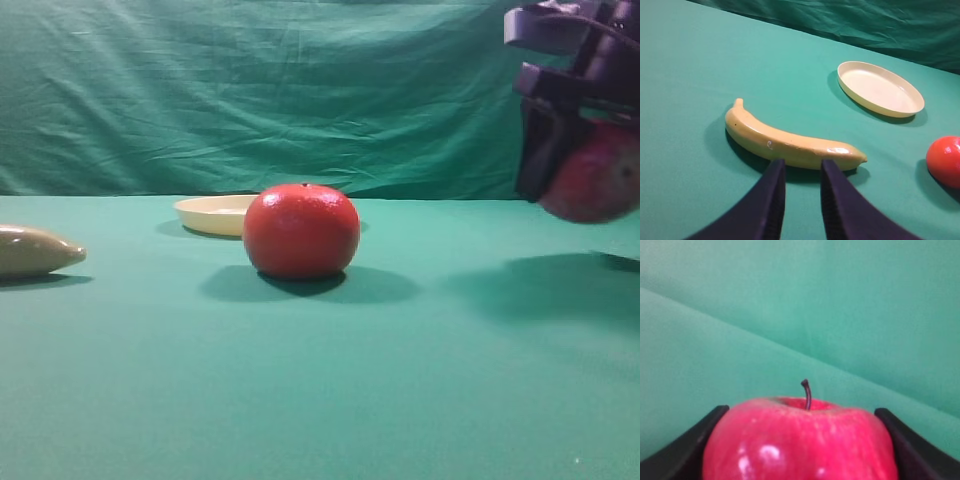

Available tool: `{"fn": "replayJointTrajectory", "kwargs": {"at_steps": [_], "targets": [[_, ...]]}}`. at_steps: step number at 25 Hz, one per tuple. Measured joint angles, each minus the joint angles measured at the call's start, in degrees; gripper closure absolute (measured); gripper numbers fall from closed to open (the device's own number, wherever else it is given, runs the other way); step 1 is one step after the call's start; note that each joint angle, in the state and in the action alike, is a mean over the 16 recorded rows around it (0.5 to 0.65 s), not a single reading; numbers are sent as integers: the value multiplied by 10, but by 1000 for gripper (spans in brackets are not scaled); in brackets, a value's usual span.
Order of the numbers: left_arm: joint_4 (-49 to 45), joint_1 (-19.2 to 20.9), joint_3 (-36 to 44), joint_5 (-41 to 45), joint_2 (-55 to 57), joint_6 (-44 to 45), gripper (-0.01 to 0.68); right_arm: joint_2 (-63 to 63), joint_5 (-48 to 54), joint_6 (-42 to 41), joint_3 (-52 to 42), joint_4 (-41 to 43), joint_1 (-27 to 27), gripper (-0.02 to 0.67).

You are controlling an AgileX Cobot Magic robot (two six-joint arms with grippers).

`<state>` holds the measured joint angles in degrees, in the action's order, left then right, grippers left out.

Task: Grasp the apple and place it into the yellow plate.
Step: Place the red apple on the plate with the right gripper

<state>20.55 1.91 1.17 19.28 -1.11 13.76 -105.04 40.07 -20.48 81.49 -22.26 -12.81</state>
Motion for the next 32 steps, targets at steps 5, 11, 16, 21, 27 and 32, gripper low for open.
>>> {"fn": "replayJointTrajectory", "kwargs": {"at_steps": [5, 11, 16, 21, 27, 32], "targets": [[0, 0, 0, 0, 0, 0, 516, -24, -54, -21, 51, -40, -49, 127], [0, 0, 0, 0, 0, 0, 516, -75, -176, -54, 73, -58, -127, 127], [0, 0, 0, 0, 0, 0, 516, -120, -269, -84, 77, -61, -180, 127], [0, 0, 0, 0, 0, 0, 516, -150, -332, -109, 79, -62, -207, 94], [0, 0, 0, 0, 0, 0, 516, -163, -345, -131, 97, -62, -218, 48], [0, 0, 0, 0, 0, 0, 516, -156, -313, -135, 124, -58, -213, 45]]}}
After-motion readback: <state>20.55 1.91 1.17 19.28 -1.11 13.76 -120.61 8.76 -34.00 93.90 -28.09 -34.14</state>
